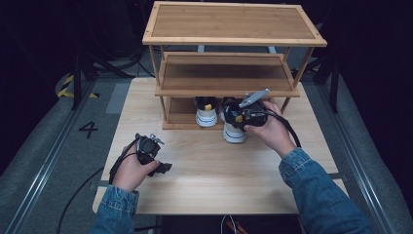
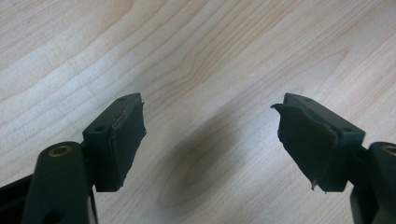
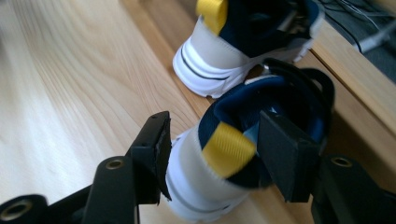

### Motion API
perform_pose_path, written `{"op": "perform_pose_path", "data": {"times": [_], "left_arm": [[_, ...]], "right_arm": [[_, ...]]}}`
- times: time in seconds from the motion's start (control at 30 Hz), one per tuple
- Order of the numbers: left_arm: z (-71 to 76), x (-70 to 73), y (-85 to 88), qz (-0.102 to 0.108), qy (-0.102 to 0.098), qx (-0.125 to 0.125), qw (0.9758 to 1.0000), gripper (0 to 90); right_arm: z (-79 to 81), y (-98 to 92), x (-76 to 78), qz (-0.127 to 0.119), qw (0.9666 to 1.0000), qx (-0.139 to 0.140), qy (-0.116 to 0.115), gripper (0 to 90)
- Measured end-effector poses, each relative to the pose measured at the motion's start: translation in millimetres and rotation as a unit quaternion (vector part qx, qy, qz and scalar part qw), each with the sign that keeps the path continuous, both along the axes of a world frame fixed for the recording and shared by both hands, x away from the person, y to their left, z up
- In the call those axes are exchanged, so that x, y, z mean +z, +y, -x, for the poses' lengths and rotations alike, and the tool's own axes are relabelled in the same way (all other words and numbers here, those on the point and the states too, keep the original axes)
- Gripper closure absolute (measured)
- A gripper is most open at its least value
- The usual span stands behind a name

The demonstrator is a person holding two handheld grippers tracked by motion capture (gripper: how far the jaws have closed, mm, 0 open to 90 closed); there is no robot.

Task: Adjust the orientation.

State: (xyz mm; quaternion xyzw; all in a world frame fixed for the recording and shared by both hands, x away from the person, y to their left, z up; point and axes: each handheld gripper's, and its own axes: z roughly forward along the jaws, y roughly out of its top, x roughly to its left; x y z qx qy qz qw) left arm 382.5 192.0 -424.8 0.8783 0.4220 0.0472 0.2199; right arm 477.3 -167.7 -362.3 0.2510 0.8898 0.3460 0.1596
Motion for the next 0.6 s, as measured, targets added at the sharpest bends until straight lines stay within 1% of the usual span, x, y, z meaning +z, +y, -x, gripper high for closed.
{"op": "perform_pose_path", "data": {"times": [0.03,0.07,0.1,0.17,0.2,0.23,0.27,0.3,0.33,0.37,0.43,0.53,0.6], "left_arm": [[-0.7,0.0,-1.3,0.0,-0.002,-0.003,1.0,23.5],[-1.6,0.4,-2.1,-0.004,-0.002,-0.007,1.0,23.4],[-1.9,0.3,-3.5,-0.001,-0.003,-0.006,1.0,23.4],[-2.8,0.6,-5.3,-0.003,-0.001,-0.009,0.9999,23.5],[-3.4,0.4,-6.9,-0.003,0.0,-0.011,0.9999,23.5],[-3.4,0.4,-6.9,-0.003,0.0,-0.011,0.9999,23.5],[-4.0,0.2,-7.9,-0.004,0.0,-0.013,0.9999,23.5],[-4.4,0.0,-8.3,-0.005,-0.001,-0.015,0.9999,23.5],[-4.3,0.0,-9.4,-0.005,0.0,-0.015,0.9999,23.5],[-4.3,0.0,-9.4,-0.005,0.0,-0.015,0.9999,23.5],[-4.1,-0.2,-9.6,-0.004,0.003,-0.014,0.9999,23.5],[-4.3,-0.9,-8.2,-0.004,0.0,-0.012,0.9999,23.6],[-3.7,-1.0,-7.6,-0.004,0.001,-0.011,0.9999,23.6]], "right_arm": [[4.8,-5.5,2.1,-0.02,0.9994,-0.027,0.007,43.1],[8.8,-9.6,2.2,-0.033,0.9984,-0.045,0.011,43.4],[12.0,-13.4,2.3,-0.036,0.9977,-0.055,0.018,44.5],[18.0,-19.7,-0.8,-0.03,0.9965,-0.074,0.022,45.9],[22.3,-23.6,-7.9,-0.021,0.9956,-0.088,0.021,46.6],[22.3,-23.6,-7.9,-0.021,0.9956,-0.088,0.021,46.6],[23.9,-25.5,-17.2,-0.014,0.9949,-0.096,0.027,48.0],[23.9,-25.5,-17.2,-0.014,0.9949,-0.096,0.027,48.0],[23.3,-25.9,-26.5,-0.014,0.9943,-0.1,0.034,50.0],[23.3,-25.9,-26.5,-0.014,0.9943,-0.1,0.034,50.0],[22.4,-24.7,-33.2,-0.014,0.994,-0.103,0.035,51.7],[20.2,-18.7,-41.5,-0.017,0.9929,-0.11,0.041,54.9],[18.6,-15.8,-44.5,-0.016,0.9927,-0.112,0.042,55.9]]}}
